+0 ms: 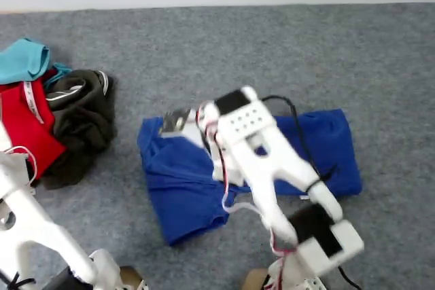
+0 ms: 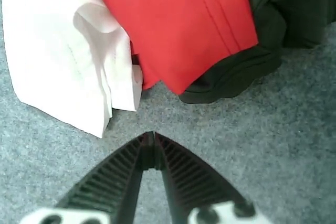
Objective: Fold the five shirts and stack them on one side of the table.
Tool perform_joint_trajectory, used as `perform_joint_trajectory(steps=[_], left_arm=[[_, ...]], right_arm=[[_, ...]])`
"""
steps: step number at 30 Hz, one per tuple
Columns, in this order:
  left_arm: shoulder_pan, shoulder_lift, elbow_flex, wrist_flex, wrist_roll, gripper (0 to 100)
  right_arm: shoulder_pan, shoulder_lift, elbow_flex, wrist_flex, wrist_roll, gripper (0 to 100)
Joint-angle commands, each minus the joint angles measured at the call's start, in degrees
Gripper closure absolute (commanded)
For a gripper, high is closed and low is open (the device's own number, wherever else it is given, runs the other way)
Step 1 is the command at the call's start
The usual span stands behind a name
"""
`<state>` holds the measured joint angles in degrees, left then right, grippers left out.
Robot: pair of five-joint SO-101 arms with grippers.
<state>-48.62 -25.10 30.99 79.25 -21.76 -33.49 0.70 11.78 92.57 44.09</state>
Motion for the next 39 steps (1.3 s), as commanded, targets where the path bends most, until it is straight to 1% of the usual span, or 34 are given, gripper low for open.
perform_joint_trajectory(steps=[1,4,7,10,14,20,29,33,35,39], left_arm=[[-0.3,-2.0,-0.6,-0.9,-0.3,99],[-0.3,-2.0,-0.4,-0.9,-0.3,99],[-0.3,-2.0,-0.2,-0.9,-0.3,99],[-0.3,-2.0,-0.2,-0.9,-0.3,99],[-0.3,-2.0,-0.2,-0.9,-0.3,99],[-0.3,-2.0,-0.2,-0.9,-0.3,99],[-0.3,-2.0,-0.2,-0.9,-0.3,99],[-0.3,-2.0,-0.2,-0.9,-0.3,99],[-0.3,-1.9,-0.2,-0.9,-0.3,99],[-0.3,-1.9,-0.2,-0.9,-0.3,99]], right_arm=[[-6.0,-12.6,13.2,-7.9,1.3,78.3],[-11.8,-18.9,23.4,-14.3,1.1,78.1],[-16.7,-20.3,29.2,-19.3,0.9,75.3],[-19.6,-18.7,30.6,-22.7,-0.4,73.7],[-21.8,-15.3,30.5,-25.5,-0.4,73.7],[-26.6,-12.4,30.5,-28.0,-0.5,73.7],[-27.4,-9.5,30.5,-29.2,-0.2,74.0],[-27.3,-7.7,30.5,-29.6,1.3,74.1],[-27.2,-6.6,30.5,-30.2,1.5,77.3],[-27.2,-5.1,30.3,-30.4,1.8,87.3]])
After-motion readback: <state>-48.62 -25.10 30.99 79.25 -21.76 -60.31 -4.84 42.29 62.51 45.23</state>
